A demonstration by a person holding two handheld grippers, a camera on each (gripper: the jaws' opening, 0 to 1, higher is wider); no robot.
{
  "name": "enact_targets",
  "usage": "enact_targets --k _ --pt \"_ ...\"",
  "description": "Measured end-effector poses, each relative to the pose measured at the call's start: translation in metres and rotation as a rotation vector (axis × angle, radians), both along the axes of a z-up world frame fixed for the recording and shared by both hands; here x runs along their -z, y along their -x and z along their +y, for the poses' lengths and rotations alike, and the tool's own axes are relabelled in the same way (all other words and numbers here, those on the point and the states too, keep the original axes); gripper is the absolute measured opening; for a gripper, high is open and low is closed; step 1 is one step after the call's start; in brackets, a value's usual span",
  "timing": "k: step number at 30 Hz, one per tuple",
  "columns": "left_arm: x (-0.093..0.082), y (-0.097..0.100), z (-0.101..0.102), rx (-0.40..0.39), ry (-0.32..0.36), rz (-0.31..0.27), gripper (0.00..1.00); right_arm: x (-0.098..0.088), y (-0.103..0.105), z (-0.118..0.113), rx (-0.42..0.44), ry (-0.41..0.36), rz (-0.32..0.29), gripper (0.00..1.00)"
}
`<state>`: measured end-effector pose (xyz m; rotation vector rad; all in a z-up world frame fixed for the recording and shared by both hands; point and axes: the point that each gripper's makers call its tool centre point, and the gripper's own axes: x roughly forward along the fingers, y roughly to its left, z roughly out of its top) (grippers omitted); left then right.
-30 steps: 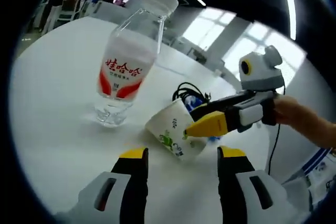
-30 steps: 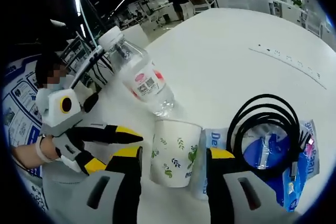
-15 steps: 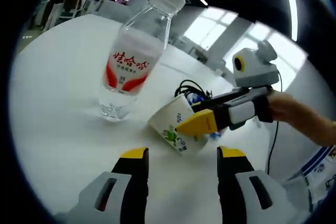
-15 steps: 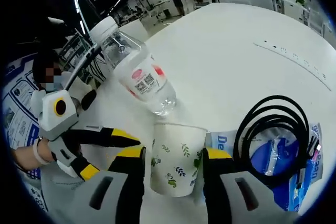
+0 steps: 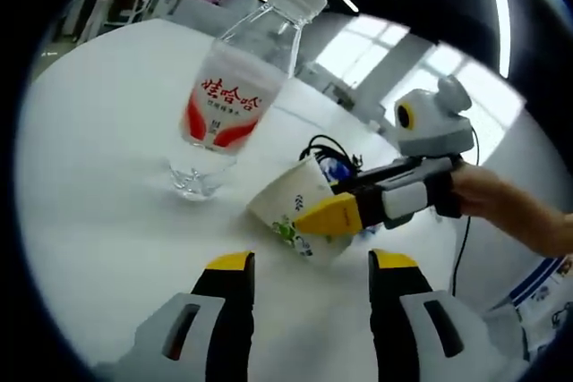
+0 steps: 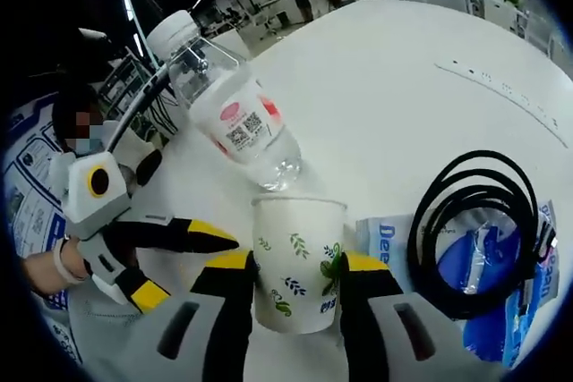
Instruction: Arrange the tabletop items into an orderly group along one side of the table until the central work area is clear of visible clutter.
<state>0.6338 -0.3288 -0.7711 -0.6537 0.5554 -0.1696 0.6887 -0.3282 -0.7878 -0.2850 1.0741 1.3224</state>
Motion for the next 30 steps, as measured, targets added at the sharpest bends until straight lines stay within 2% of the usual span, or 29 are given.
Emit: enact_targets --k 6,10,14,20,23,30 --pt "-0.003 0.001 -0.004 0.000 0.006 -0.007 0.47 -0.009 -0.006 0.001 0.074 -0.068 0.035 0.33" --pt "-0.008 -0.002 -0.004 -0.002 0.027 -0.022 0.47 -0.027 -0.004 0.005 0.147 -0.186 0.100 0.33" --pt "-0.016 -0.006 -0.004 -0.007 0.029 -0.047 0.47 -0.036 -0.004 0.002 0.170 -0.267 0.102 0.33" --pt "-0.020 -0.009 -0.003 0.008 -0.017 -0.069 0.46 -0.050 0.002 0.003 0.217 -0.387 0.180 0.33" --pt "-0.022 -0.010 -0.003 -0.002 0.007 -0.077 0.45 -0.053 0.006 0.001 0.222 -0.411 0.207 0.33" --pt "-0.025 -0.010 -0.006 0.010 0.017 -0.085 0.44 -0.053 0.016 -0.001 0.207 -0.422 0.208 0.33"
